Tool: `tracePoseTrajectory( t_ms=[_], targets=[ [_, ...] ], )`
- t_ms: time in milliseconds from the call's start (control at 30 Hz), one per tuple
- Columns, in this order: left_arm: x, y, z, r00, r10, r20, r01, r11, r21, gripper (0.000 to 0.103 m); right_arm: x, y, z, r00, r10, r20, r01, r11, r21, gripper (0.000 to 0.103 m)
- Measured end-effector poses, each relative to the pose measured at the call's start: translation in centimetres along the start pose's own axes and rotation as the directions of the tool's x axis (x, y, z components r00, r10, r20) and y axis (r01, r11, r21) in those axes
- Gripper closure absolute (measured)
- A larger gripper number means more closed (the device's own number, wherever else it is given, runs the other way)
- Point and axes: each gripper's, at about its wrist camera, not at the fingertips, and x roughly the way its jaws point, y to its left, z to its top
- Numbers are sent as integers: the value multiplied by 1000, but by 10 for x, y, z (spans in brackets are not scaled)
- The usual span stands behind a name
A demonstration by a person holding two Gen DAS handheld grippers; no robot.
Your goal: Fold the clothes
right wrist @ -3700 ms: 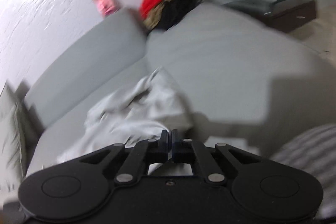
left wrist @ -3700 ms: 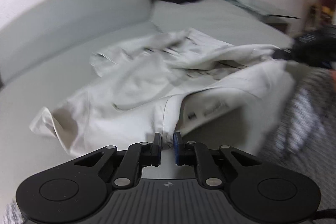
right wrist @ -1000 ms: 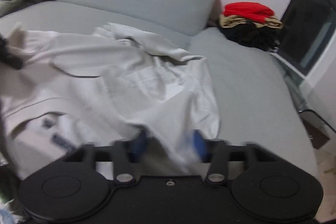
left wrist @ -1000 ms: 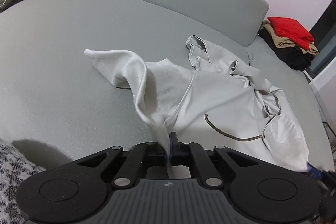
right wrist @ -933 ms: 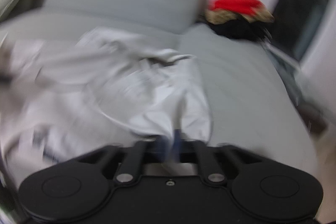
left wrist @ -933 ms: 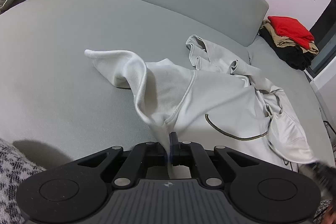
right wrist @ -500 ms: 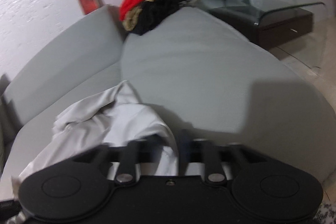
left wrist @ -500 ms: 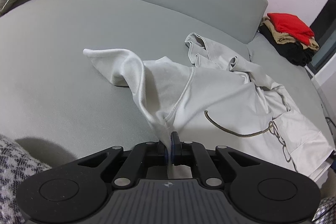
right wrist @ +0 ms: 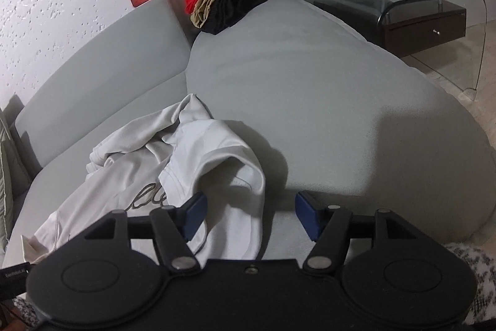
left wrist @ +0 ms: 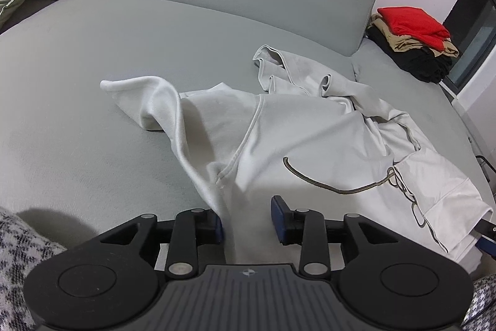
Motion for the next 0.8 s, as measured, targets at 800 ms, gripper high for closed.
tracePoseTrajectory(
  t_ms=[800],
  targets=[
    [-3,8,1,999,-36,-10,35,997,-75,69,-8,-37,-1,994,96,-47,-90,989,113,61]
  ],
)
